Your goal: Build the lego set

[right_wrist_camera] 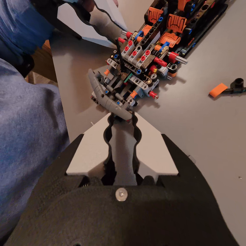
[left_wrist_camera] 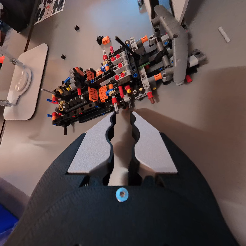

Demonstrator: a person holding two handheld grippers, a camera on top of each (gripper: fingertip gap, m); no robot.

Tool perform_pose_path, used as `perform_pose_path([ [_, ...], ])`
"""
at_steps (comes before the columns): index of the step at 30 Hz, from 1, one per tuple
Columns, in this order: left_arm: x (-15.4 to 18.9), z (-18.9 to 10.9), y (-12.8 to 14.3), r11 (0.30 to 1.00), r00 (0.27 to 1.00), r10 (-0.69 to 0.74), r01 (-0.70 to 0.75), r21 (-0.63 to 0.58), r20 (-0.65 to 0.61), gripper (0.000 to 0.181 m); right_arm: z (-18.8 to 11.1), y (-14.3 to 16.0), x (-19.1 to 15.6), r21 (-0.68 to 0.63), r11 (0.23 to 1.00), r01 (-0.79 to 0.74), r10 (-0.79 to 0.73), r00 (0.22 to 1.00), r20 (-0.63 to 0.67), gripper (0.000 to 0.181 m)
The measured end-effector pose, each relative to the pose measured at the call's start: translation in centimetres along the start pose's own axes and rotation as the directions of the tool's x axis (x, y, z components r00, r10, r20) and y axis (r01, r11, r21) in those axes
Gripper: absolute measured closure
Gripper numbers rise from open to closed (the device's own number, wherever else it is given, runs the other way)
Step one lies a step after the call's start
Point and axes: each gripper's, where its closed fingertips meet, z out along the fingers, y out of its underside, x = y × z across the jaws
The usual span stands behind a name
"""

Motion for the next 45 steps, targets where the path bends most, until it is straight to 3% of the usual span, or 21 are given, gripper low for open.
perform_pose_path([
  [1,-0.1,0.1,0.1,1.000,1.000,-0.001,0.001,-0.007,0.003,0.161,0.1,-0.2,0.0,0.002,1.000,-0.011,0.011,1.000,0.009,0.155],
  [8,-1.9,-1.8,0.9,0.999,0.999,-0.025,0.026,-0.024,0.025,0.159,0.2,-0.3,-0.2,0.020,0.997,-0.072,0.071,0.997,0.035,0.143],
  [10,-4.0,-3.3,1.0,0.999,0.996,-0.024,0.026,-0.031,0.083,0.157,-1.1,-0.3,0.1,0.024,0.998,-0.054,0.054,0.999,0.004,0.137],
  [13,-8.2,-5.6,-1.1,1.000,0.983,-0.020,0.016,0.022,0.183,0.158,-4.3,-1.6,1.1,0.054,0.998,0.017,-0.013,0.997,-0.075,0.132],
  [16,-13.4,-6.6,-5.1,0.996,0.946,0.049,-0.069,0.052,0.322,0.157,-8.3,-5.7,3.0,0.136,0.979,0.150,-0.121,0.973,-0.198,0.122],
  [19,-18.8,-6.6,-9.8,0.982,0.876,0.138,-0.181,0.052,0.462,0.157,-12.8,-11.2,6.4,0.160,0.935,0.317,-0.226,0.879,-0.420,0.101],
  [23,-26.1,-5.2,-13.8,0.974,0.822,0.077,-0.183,0.134,0.564,0.159,-17.9,-19.3,11.0,0.166,0.876,0.453,-0.282,0.760,-0.586,0.096],
  [27,-31.5,-3.8,-12.6,0.987,0.770,0.004,-0.105,0.121,0.639,0.164,-21.6,-27.2,16.4,0.147,0.830,0.538,-0.300,0.653,-0.696,0.085],
  [31,-33.5,-2.7,-9.4,0.985,0.760,-0.099,-0.015,0.170,0.642,0.172,-23.8,-33.5,22.2,0.060,0.799,0.599,-0.340,0.531,-0.777,0.077],
  [34,-33.8,-3.2,-8.6,0.972,0.753,-0.152,-0.004,0.236,0.640,0.176,-24.1,-36.6,25.9,0.005,0.801,0.599,-0.362,0.490,-0.793,0.068],
  [38,-34.1,-3.8,-7.5,0.952,0.756,-0.214,0.020,0.305,0.619,0.179,-24.3,-39.0,29.6,-0.043,0.808,0.587,-0.374,0.455,-0.808,0.068],
  [42,-34.3,-3.9,-6.8,0.946,0.768,-0.219,0.016,0.322,0.602,0.180,-23.6,-39.2,31.0,-0.013,0.834,0.551,-0.354,0.517,-0.779,0.076],
  [45,-34.2,-3.9,-6.8,0.944,0.775,-0.225,0.024,0.329,0.591,0.180,-23.7,-38.9,30.6,-0.017,0.819,0.574,-0.365,0.496,-0.788,0.098],
])
